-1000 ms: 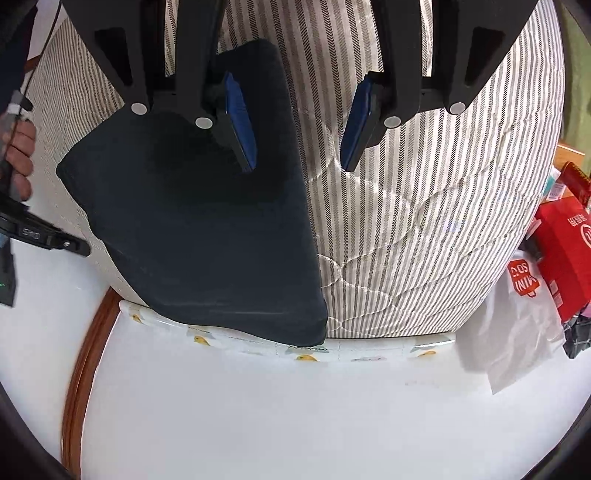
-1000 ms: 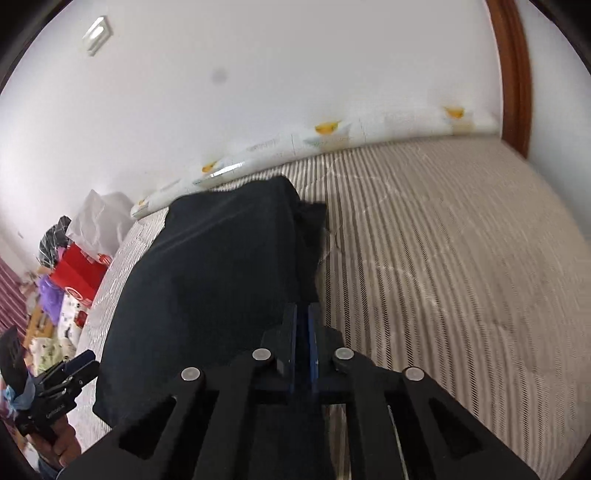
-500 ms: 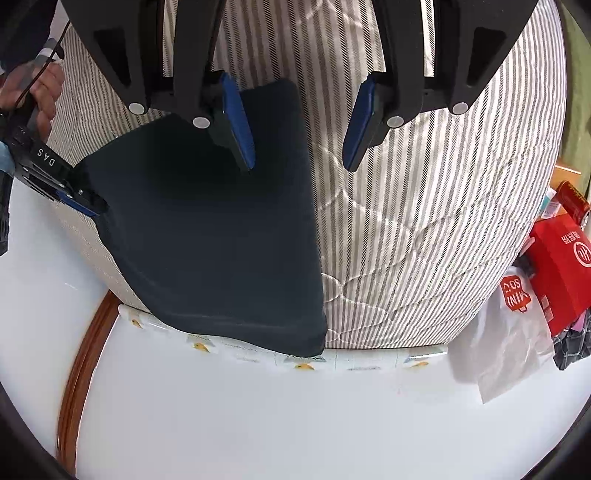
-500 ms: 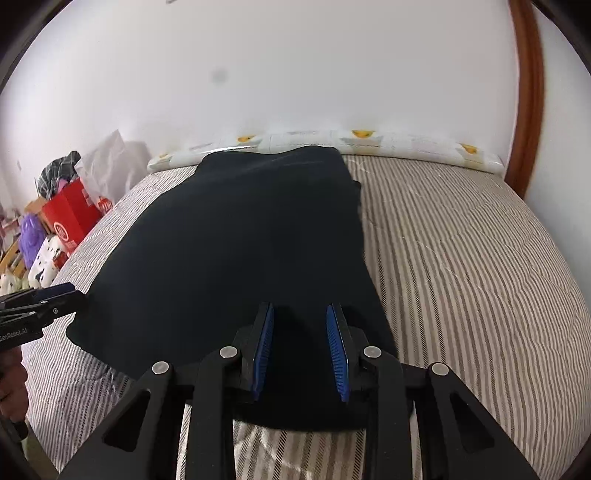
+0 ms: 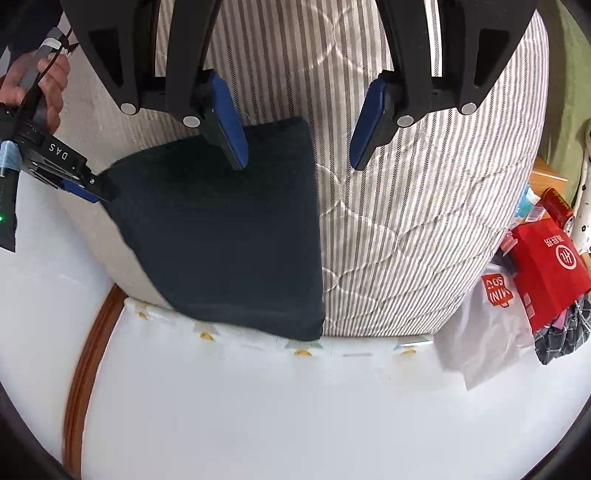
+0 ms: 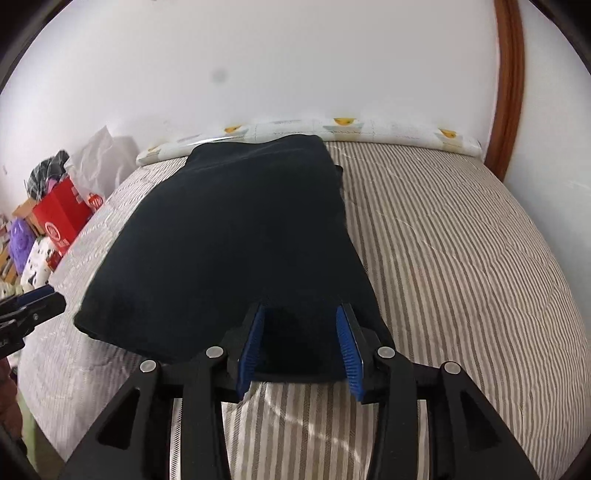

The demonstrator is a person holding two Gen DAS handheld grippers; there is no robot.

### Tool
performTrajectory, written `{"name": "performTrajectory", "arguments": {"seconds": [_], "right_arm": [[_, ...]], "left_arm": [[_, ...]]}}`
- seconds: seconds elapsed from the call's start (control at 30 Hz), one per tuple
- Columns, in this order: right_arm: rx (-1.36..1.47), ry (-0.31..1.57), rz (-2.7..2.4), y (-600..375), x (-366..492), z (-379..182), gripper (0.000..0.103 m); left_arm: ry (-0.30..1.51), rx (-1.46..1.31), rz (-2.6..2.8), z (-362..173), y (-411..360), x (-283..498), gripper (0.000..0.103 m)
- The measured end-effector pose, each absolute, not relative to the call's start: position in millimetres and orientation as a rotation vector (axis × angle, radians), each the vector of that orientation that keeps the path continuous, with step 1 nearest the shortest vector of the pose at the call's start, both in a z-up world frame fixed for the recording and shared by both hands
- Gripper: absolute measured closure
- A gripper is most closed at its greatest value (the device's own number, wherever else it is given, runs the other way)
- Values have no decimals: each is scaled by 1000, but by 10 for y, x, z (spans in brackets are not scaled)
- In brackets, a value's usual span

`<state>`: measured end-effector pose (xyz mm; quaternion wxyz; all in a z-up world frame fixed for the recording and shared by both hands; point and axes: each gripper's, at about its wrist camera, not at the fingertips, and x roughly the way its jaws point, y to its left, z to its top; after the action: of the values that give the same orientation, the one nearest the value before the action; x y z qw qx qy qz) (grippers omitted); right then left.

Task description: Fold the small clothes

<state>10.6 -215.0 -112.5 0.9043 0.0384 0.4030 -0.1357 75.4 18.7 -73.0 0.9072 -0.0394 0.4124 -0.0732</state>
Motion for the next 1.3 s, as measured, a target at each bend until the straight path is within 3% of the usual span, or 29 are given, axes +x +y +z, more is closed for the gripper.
{"name": "performTrajectory", "arguments": {"seconds": [0.3, 0.4, 0.67, 1.3], "right_arm": [[57, 758, -351, -1890, -433, -573, 42], [62, 740, -335, -1786, -657, -392, 41], [26, 642, -398, -1554, -1169, -114, 5], [17, 665, -480, -1599, -1440, -142, 4]], "left_arm": [[775, -89, -149, -333, 160, 237, 36], [755, -83, -156, -243, 135, 63, 33], [695, -61, -117, -52, 63, -290, 22], [682, -89, -108, -85, 14, -451, 21]]}}
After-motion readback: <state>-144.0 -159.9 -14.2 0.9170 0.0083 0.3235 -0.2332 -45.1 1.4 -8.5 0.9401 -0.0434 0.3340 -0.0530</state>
